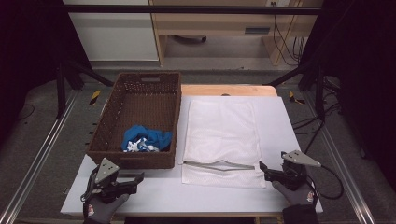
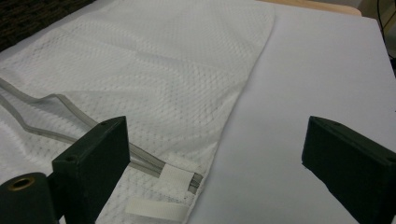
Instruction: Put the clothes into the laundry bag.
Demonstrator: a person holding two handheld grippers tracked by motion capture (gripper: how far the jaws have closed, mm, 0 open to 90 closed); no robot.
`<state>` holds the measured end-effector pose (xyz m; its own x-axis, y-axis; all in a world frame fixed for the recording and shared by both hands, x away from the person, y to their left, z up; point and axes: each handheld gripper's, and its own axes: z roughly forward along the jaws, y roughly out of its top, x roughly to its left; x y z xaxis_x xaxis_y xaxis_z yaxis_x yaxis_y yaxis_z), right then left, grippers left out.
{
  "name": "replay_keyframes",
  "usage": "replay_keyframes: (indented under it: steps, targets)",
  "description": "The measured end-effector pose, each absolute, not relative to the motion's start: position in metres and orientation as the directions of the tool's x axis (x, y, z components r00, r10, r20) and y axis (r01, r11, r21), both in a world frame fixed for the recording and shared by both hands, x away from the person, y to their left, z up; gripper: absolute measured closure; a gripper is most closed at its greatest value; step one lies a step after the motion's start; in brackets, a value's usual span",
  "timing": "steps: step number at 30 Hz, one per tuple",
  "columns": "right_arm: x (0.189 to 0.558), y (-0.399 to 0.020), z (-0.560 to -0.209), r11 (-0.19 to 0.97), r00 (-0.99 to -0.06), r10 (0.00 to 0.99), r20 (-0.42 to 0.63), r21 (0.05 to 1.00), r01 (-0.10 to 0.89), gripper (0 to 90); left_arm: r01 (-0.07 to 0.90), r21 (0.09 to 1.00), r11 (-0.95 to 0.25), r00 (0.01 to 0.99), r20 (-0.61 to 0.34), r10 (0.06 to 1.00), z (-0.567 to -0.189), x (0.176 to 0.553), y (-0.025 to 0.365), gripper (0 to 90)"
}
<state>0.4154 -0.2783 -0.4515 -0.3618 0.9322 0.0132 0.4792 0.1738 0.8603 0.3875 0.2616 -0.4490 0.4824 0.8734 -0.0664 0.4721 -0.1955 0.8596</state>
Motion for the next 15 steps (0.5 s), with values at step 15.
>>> replay_keyframes:
  steps: [15]
  targets:
    - [0.417,-0.276,-0.453,0.158,-0.354,0.935,0.03,0.857,0.49,7.7,0.442,0.886,-0.142,0.481,-0.101,0.871,-0.434,0.38,0.267,11.4]
